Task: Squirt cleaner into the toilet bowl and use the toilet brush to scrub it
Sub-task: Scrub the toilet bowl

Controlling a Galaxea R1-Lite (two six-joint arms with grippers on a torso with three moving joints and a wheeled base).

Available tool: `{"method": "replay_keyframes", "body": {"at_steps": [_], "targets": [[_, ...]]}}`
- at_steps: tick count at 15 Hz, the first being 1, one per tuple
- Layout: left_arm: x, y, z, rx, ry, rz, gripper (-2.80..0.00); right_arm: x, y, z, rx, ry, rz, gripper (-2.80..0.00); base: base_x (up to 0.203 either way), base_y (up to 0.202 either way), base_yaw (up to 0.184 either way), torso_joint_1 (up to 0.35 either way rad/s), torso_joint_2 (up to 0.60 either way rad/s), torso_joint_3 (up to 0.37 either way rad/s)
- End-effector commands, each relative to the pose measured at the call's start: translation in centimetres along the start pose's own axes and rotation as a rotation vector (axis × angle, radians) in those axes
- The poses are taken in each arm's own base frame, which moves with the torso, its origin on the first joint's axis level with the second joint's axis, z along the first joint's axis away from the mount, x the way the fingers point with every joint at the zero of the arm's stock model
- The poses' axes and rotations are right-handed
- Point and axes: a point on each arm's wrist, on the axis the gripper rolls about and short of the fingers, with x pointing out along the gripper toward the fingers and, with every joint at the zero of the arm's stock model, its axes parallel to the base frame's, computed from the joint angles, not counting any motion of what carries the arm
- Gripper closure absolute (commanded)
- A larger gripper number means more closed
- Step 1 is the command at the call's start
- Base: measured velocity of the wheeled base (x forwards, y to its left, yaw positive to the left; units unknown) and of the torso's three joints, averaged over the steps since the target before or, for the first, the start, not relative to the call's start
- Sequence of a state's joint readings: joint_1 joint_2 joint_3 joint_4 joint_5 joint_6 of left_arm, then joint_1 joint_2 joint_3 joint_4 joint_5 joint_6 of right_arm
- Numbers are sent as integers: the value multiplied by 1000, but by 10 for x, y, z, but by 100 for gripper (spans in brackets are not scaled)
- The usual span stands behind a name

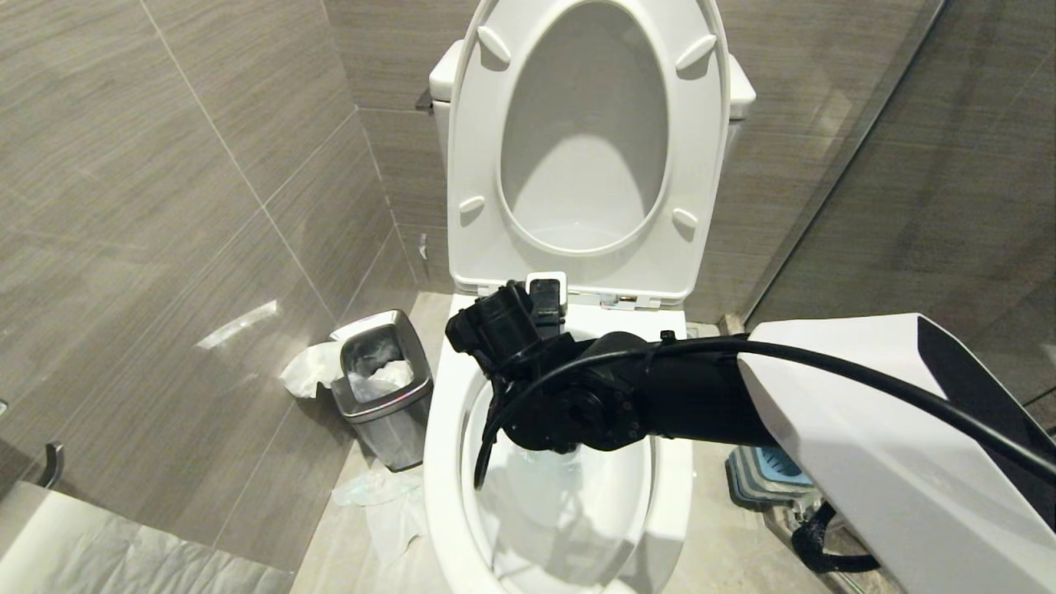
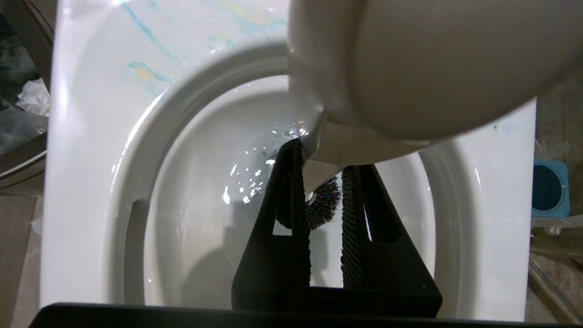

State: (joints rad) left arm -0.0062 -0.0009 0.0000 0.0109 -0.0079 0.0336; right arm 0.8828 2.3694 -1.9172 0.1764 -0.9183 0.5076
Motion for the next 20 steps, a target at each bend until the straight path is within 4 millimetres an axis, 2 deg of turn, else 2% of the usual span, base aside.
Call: {"method": "replay_keyframes", "body": {"at_steps": [1,5,7,9,13,16,20], "targets": [[0,0,-1,0,4,0,0,-8,-3,11,20,-16,7,0,0,0,0,0,0,0],[0,0,-1,0,4,0,0,-46,-27,50,70,-54,38,0,0,0,0,0,0,0],[0,0,-1,0,4,0,0,-68,-44,53,51,-43,55,0,0,0,0,0,0,0],[0,0,-1,0,4,0,0,-78,-56,45,19,-20,63,0,0,0,0,0,0,0],[0,0,-1,0,4,0,0,-81,-64,30,-29,40,105,0,0,0,0,0,0,0],[0,0,-1,0,4,0,0,-77,-58,27,-38,66,152,0,0,0,0,0,0,0],[0,0,-1,0,4,0,0,-65,-44,18,-103,-47,236,0,0,0,0,0,0,0]]}}
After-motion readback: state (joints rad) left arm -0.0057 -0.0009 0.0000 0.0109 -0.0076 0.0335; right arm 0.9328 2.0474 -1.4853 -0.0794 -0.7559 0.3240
